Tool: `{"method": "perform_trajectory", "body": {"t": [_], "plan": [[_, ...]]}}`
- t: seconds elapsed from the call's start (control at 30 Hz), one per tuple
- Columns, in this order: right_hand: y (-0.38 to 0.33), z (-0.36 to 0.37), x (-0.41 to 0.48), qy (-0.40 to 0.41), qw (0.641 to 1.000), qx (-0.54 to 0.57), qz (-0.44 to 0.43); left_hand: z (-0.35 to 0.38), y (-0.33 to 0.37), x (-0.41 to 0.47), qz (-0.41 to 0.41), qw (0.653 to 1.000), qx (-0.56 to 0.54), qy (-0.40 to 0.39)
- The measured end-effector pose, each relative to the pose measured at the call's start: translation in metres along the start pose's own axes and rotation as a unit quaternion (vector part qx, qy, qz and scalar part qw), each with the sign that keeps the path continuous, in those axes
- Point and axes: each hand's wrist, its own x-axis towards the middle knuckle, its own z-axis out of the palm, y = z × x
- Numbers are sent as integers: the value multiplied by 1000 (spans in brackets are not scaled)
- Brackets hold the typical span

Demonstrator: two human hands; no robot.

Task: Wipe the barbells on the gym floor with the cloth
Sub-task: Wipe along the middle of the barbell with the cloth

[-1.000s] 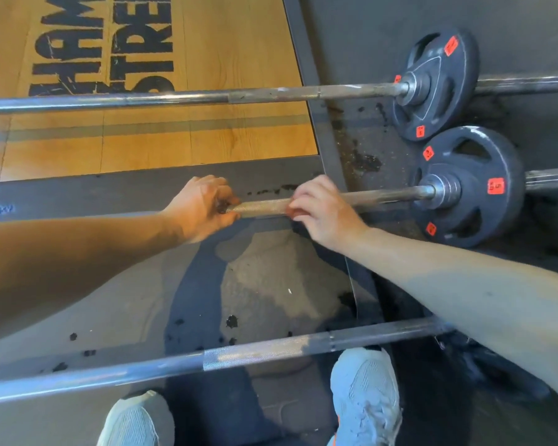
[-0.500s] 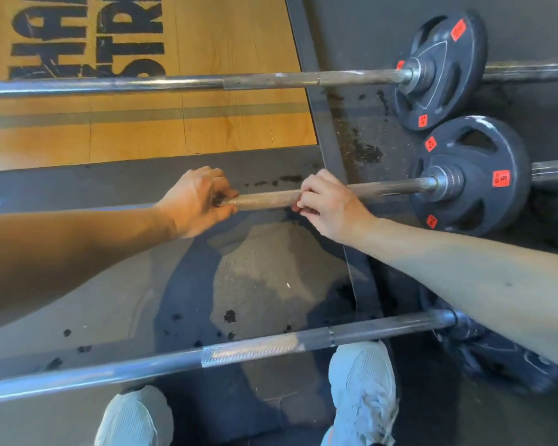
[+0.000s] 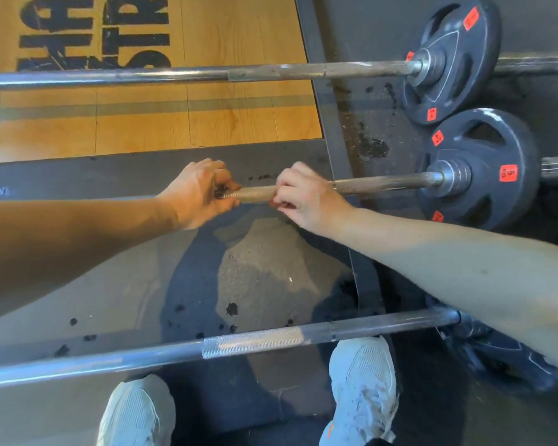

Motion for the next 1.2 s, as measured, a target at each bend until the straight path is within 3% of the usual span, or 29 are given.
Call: {"method": "perform_trajectory", "body": {"t": [0.13, 0.37, 0.53, 0.63, 0.87, 1.1, 1.2], "plan": [[-2, 1, 5, -12, 1000, 7, -23, 0, -3, 1, 11, 1000, -1, 12], [32, -28, -43, 20, 998, -6, 57, 8, -7, 1, 21, 999, -13, 30], [-16, 13, 13, 13, 1000, 19, 16, 2, -8, 0, 24, 999, -6, 26], [-9, 3, 4, 2, 1000, 17, 3, 2, -8, 2, 24, 999, -4, 22], [30, -31, -60, 74, 986, -23, 147, 2, -5, 6, 7, 1000, -1, 4], [-8, 5, -20, 67, 993, 18, 92, 3, 0, 18, 7, 1000, -5, -2], [25, -24, -64, 101, 982, -20, 161, 10, 15, 26, 29, 999, -13, 1]]}}
